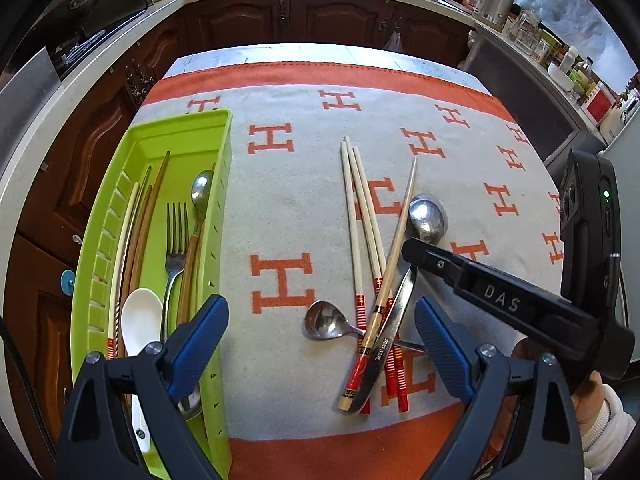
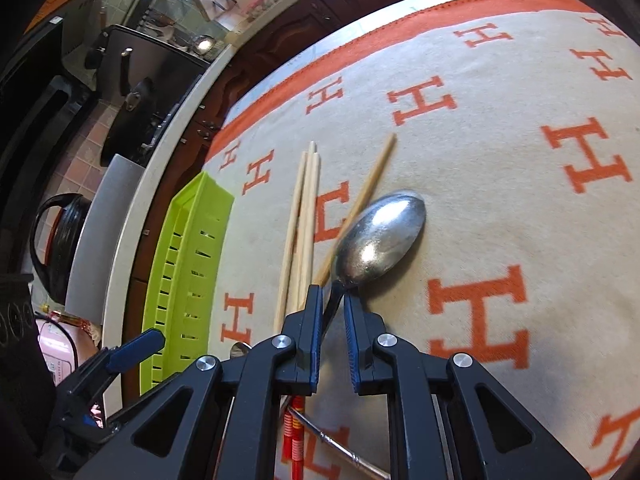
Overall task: Organize utensils
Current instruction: 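Grasp a silver spoon with the right gripper while the left gripper grasps a wooden chopstick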
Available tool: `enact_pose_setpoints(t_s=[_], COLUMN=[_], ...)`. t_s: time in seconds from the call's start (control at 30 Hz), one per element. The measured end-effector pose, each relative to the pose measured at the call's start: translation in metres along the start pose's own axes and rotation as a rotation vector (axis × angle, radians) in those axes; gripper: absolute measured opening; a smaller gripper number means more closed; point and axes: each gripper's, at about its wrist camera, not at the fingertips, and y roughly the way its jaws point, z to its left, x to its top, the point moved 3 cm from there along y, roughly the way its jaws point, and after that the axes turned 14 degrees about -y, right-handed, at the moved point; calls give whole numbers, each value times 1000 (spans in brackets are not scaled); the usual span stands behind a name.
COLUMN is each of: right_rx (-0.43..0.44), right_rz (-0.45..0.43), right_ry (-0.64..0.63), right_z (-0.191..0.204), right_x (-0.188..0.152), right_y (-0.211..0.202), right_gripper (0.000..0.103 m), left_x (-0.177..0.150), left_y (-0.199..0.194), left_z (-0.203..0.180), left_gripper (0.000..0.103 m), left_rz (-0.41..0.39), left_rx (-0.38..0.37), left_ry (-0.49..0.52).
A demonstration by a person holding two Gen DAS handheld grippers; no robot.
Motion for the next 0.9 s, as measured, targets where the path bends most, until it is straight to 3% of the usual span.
enact_pose_setpoints(t_s=[0.13, 0.27, 0.5, 0.57, 0.77, 0.9], right_rx=[2, 19, 39, 33, 25, 32], right_rz=[-31, -54, -84, -91, -91, -87], right_ry=[-16, 4, 35, 35, 48, 59], right_z=[1, -6, -31, -38, -57, -64], right_x=[1, 1, -3, -6, -14, -20], right_y=[4, -3, -41, -52, -69, -73], right_gripper=[7, 4, 3, 3, 3, 3], left_x=[8, 18, 33, 32, 28, 25], left_y=[4, 11, 29, 38, 56, 61], left_z=[-9, -22, -45, -52, -68, -76], left_gripper=[89, 66, 60, 54, 36, 30], left_rz=[-1, 13, 10, 10, -4, -14], left_rx=[-13, -50, -140, -157, -161, -149], left_ry=[17, 36, 61, 81, 147, 194])
